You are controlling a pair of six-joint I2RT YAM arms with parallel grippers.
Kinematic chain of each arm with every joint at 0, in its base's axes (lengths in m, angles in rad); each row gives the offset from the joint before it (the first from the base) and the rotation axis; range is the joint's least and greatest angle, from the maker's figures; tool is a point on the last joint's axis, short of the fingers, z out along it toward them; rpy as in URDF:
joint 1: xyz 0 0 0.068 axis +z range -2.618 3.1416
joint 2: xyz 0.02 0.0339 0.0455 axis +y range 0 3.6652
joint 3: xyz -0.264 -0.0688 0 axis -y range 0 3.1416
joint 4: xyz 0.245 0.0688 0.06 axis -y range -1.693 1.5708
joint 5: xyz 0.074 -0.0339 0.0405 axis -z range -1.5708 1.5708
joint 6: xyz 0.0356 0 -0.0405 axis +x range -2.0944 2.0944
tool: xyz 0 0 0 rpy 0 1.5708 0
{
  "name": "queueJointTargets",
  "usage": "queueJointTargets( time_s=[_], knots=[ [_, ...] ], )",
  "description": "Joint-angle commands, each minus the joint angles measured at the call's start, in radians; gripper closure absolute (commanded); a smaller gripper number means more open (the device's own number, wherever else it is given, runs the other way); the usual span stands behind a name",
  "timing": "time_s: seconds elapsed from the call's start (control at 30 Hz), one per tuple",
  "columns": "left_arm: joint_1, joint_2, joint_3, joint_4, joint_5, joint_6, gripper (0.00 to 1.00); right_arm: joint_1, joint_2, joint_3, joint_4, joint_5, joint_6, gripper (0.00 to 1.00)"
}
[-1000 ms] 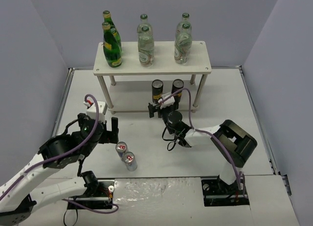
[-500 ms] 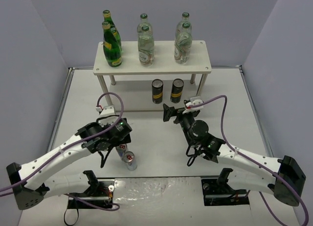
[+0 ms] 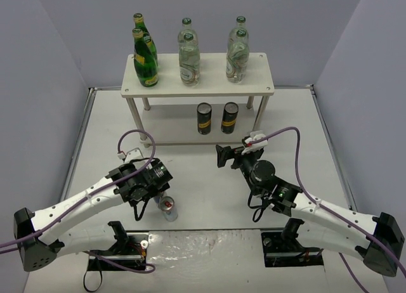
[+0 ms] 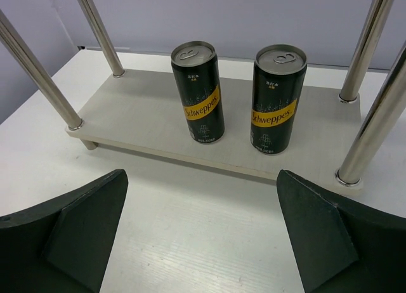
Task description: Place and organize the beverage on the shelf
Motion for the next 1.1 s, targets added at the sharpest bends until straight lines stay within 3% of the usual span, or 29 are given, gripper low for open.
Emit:
queueJointTargets(
  time_s=[0.0,0.33,0.47,0.8,1.07],
  knots=[
    [-0.010,-0.021,-0.052,0.082,0.035,-0.056,0.17,0.000,-0.060,-0.008,-0.005,-0.012,0.032,0.00],
    [-0.012,-0.033,-0.091,0.156,-0.029,-0.079,0.17,0.000,-0.143,-0.045,-0.032,-0.006,0.036,0.00],
    [-0.025,-0.007,-0.054,0.105,-0.035,-0.087,0.21,0.000,-0.117,-0.038,-0.032,-0.003,0.032,0.00],
    [-0.064,-0.085,-0.025,0.015,-0.121,-0.116,0.22,0.000,-0.069,-0.023,-0.012,-0.010,0.030,0.00],
    [-0.075,-0.100,-0.040,0.137,-0.097,-0.042,0.21,0.000,-0.066,-0.011,-0.021,-0.012,0.041,0.00]
  ],
)
